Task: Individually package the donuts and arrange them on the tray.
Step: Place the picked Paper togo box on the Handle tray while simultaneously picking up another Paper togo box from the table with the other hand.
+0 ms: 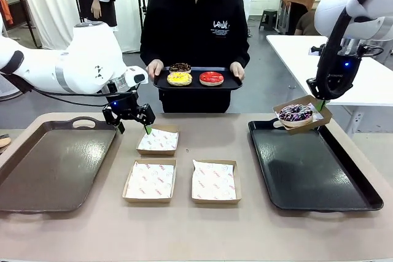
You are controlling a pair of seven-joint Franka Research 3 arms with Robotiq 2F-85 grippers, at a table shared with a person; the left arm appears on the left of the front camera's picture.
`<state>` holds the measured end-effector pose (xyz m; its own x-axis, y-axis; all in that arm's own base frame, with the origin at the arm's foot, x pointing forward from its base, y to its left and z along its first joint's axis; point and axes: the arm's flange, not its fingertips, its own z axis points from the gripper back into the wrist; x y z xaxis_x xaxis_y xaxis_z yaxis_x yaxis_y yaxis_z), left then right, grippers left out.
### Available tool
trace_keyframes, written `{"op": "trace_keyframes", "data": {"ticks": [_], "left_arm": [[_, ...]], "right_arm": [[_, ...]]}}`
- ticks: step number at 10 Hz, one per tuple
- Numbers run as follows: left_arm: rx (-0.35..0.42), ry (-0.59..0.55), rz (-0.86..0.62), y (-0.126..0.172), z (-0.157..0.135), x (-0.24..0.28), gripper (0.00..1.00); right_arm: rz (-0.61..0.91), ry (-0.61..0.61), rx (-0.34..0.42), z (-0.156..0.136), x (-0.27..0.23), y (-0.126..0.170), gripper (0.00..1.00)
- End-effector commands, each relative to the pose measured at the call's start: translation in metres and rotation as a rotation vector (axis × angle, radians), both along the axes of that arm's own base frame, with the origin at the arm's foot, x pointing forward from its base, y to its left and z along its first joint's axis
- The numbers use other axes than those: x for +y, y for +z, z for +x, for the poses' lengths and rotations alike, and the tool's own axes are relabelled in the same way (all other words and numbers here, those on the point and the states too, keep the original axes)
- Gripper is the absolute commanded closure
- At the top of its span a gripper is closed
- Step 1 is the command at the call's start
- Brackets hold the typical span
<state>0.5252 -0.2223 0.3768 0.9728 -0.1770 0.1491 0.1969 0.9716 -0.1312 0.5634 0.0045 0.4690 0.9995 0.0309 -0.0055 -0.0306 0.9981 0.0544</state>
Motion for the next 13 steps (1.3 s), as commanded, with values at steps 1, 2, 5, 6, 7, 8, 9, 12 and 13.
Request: {"op": "trace_keyframes", "data": {"ticks": [1, 2, 5, 6, 7, 8, 9, 12, 13], "left_arm": [[-0.002, 0.021, 0.021, 0.002, -0.002, -0.002, 0.0], [-0.002, 0.021, 0.021, 0.002, -0.002, -0.002, 0.0], [0.005, 0.051, 0.026, -0.001, 0.012, 0.001, 0.0], [0.024, 0.086, 0.014, 0.0, 0.018, -0.001, 0.0], [0.048, 0.112, 0.01, -0.001, 0.024, -0.001, 0.0], [0.061, 0.137, 0.02, -0.003, 0.03, -0.003, 0.0], [0.072, 0.155, 0.024, -0.006, 0.037, -0.006, 0.0], [0.111, 0.194, 0.04, -0.019, 0.054, -0.012, 0.0], [0.12, 0.202, 0.048, -0.023, 0.058, -0.013, 0.0]], "right_arm": [[0.0, -0.004, 0.002, 0.001, 0.001, 0.003, 0.99], [0.0, -0.004, 0.002, 0.001, 0.001, 0.003, 0.99], [-0.058, -0.009, -0.05, 0.004, -0.004, -0.02, 0.99], [-0.049, -0.053, -0.057, 0.007, -0.007, -0.029, 0.99], [-0.033, -0.073, -0.044, 0.01, -0.011, -0.039, 0.99], [-0.019, -0.083, -0.035, 0.013, -0.015, -0.046, 0.99], [0.014, -0.105, -0.023, 0.016, -0.018, -0.054, 0.99], [0.053, -0.119, 0.006, 0.023, -0.019, -0.074, 0.99], [0.065, -0.12, 0.013, 0.024, -0.018, -0.08, 0.99]]}}
